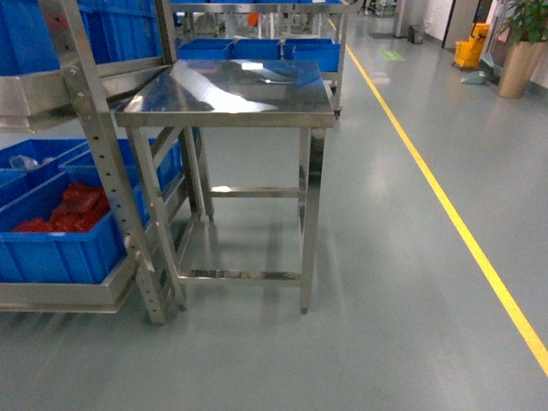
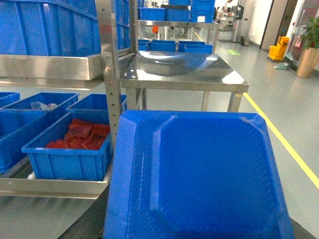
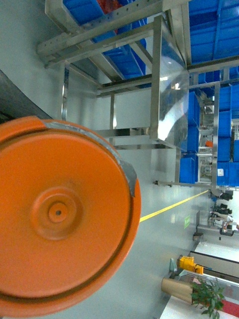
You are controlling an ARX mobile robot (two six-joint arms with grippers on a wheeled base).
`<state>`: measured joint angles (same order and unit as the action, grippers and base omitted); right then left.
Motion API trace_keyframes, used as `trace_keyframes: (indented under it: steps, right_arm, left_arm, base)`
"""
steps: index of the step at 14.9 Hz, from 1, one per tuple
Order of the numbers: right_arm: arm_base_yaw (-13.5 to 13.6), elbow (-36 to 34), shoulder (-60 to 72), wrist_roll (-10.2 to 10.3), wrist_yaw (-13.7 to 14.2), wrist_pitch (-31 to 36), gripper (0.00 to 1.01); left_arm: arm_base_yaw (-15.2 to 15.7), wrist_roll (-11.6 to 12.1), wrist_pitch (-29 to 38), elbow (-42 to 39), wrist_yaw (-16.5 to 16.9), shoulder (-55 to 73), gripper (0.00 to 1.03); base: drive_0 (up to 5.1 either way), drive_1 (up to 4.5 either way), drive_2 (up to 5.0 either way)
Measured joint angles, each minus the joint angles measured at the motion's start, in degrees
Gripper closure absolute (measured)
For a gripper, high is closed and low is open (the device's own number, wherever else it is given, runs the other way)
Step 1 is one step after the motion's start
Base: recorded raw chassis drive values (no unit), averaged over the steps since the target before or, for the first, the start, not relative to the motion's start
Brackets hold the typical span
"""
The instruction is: Sort blue parts and orange caps into right shelf containers
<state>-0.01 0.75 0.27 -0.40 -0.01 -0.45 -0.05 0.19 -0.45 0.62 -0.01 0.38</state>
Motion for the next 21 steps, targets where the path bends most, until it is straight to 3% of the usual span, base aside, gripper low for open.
trace_keyframes:
  steps: [21]
  right_arm:
    - [0.00, 0.00, 0.00, 0.00, 0.13, 0.15, 0.57]
  left_arm:
    - [0.00, 0.00, 0.13, 0.00, 0.00, 0.00, 0.60]
  base:
    - [0.1, 4.18, -4.1]
